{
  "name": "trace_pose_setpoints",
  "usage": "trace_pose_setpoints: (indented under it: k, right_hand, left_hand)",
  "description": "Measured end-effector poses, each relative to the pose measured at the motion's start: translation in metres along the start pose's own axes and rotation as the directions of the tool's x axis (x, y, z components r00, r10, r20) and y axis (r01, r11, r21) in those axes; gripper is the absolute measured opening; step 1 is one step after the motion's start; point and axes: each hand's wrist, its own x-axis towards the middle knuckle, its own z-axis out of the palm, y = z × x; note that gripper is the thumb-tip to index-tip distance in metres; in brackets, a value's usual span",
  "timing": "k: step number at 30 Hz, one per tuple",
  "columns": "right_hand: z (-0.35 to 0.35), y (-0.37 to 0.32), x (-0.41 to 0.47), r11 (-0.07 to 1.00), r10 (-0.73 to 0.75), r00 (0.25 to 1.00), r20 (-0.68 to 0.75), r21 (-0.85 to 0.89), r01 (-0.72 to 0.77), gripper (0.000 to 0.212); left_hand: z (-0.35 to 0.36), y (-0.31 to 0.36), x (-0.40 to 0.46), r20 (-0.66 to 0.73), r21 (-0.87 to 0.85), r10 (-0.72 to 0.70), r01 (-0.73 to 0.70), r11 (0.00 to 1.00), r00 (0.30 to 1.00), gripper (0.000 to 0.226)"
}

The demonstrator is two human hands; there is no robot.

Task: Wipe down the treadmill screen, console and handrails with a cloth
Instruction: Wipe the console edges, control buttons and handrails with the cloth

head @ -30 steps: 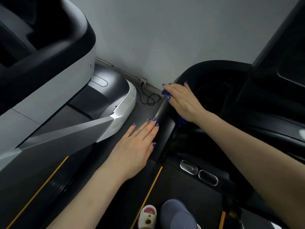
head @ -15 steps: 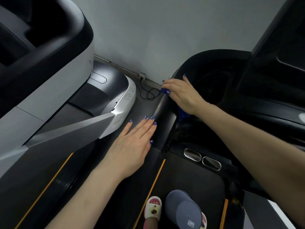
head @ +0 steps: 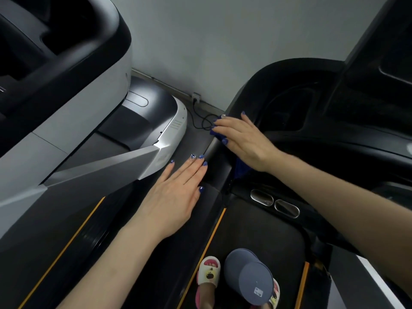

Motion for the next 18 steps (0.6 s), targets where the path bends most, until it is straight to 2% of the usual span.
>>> trace_pose_setpoints:
  k: [2,5,7,10,14,15,18]
  right_hand:
    - [-0.005,0.008,0.004,1.0,0.011,1.0,0.008,0.011,-0.011,0.048]
    - [0.006,-0.014,0.012,0.992,0.12,0.989,-0.086,0.042,-0.117,0.044]
    - [0.012,-0.026,0.002,0.999,0.044,0.997,-0.065,0.014,-0.043,0.052]
    - [0.0,-0.016,-0.01,0.998,-0.067,0.996,0.051,-0.004,0.068,0.053]
    - [0.006,-0.031,0.001,0.995,0.092,0.995,-0.048,0.031,-0.09,0.057]
    - [0.012,-0.04,0.0,0.995,0.094,0.994,-0.063,0.025,-0.093,0.057]
    - [0.012,-0.042,-0.015,0.998,-0.05,0.998,0.028,-0.036,0.051,0.053]
  left_hand:
    - [-0.001,-0.001,-0.003,0.002,-0.006,-0.004,0.004,1.0,1.0,0.06]
    - [-0.001,-0.002,-0.008,0.01,0.002,-0.011,0.011,1.0,1.0,0.06]
    - [-0.001,-0.002,-0.01,0.013,0.001,-0.014,0.014,1.0,1.0,0.06]
    - [-0.001,-0.001,-0.016,0.014,-0.028,-0.025,0.025,0.999,1.0,0.062]
    - [-0.001,-0.003,-0.024,0.015,-0.038,-0.029,0.03,0.999,0.999,0.063]
    - [-0.001,-0.002,-0.025,0.013,-0.038,-0.032,0.033,0.999,0.999,0.063]
    - [-0.002,-0.001,-0.027,0.012,-0.04,-0.036,0.037,0.999,0.999,0.063]
